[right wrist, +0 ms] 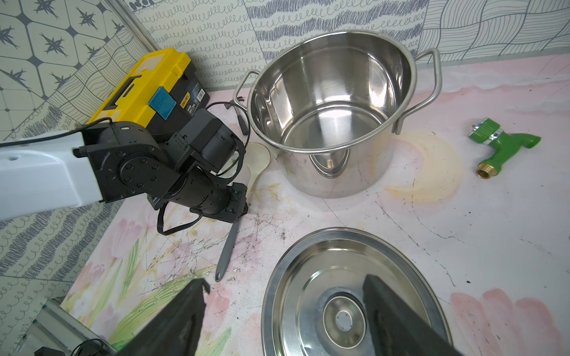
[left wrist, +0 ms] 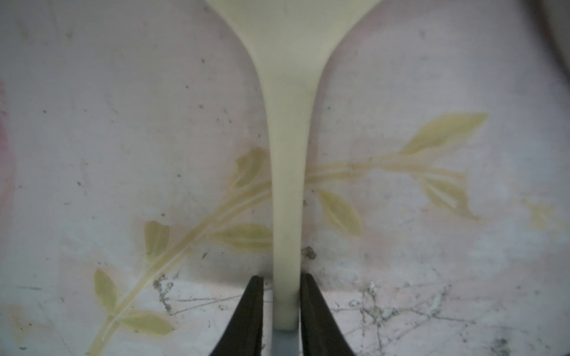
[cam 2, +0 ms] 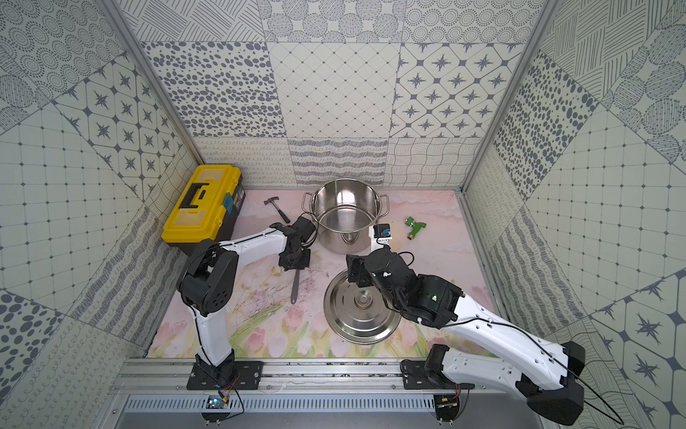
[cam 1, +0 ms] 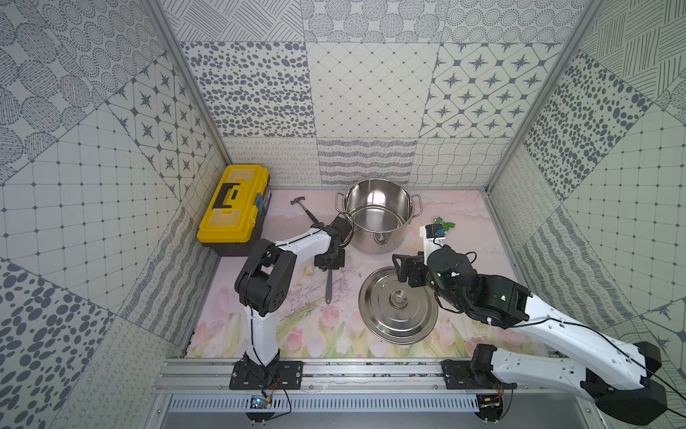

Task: Stir the soup with a spoon
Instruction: Pick up the spoon from the center of the board.

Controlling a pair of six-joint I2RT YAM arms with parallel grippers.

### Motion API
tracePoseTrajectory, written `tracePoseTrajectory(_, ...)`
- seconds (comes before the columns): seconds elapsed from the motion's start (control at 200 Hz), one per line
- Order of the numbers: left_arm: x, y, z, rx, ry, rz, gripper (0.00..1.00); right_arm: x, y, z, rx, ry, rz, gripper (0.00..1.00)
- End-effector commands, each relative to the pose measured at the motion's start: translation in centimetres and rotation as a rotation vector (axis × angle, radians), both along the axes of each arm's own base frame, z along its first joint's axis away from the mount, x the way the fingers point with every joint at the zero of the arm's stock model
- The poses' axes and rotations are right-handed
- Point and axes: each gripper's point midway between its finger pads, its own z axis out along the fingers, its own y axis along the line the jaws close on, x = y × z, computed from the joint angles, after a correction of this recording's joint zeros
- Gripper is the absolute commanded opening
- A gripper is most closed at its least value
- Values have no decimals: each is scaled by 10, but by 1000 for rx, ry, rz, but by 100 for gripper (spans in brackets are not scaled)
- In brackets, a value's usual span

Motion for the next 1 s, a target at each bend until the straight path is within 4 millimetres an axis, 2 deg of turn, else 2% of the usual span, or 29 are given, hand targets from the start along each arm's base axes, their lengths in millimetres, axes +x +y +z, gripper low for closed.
tracePoseTrajectory(0.0,-7,-4,-14,-34,37,-15,7,3,6,14,20,-20,17,85)
tracePoseTrajectory(0.035,-9,-5,-15,-44,41,-15,0,3,8,14,16,-22,23,85)
tracePoseTrajectory(0.17,-16,-3,-7,-61,37,22,0,4,12,19,3,-33,41,85)
tracePoseTrajectory(0.235,-22,3,8,-63,11,56,0,4,13,24,-2,-45,53,85)
tracePoseTrajectory(0.345,-34,13,46,-91,-60,103,0,5,16,32,-13,-66,78,85)
tracePoseTrajectory(0.475,-49,11,103,-206,-142,132,0,3,26,34,-12,-55,128,86)
tracePoseTrajectory(0.615,-55,-16,163,-482,-169,173,0,5,43,26,42,-12,206,89)
tracePoseTrajectory(0.76,-52,-44,216,-734,-153,241,0,19,54,11,187,116,247,89)
tracePoseTrajectory(0.87,-50,-53,249,-897,-180,324,0,24,68,25,306,126,286,87)
tracePoseTrajectory(0.995,-49,-54,271,-1033,-177,459,0,21,89,46,388,101,352,83)
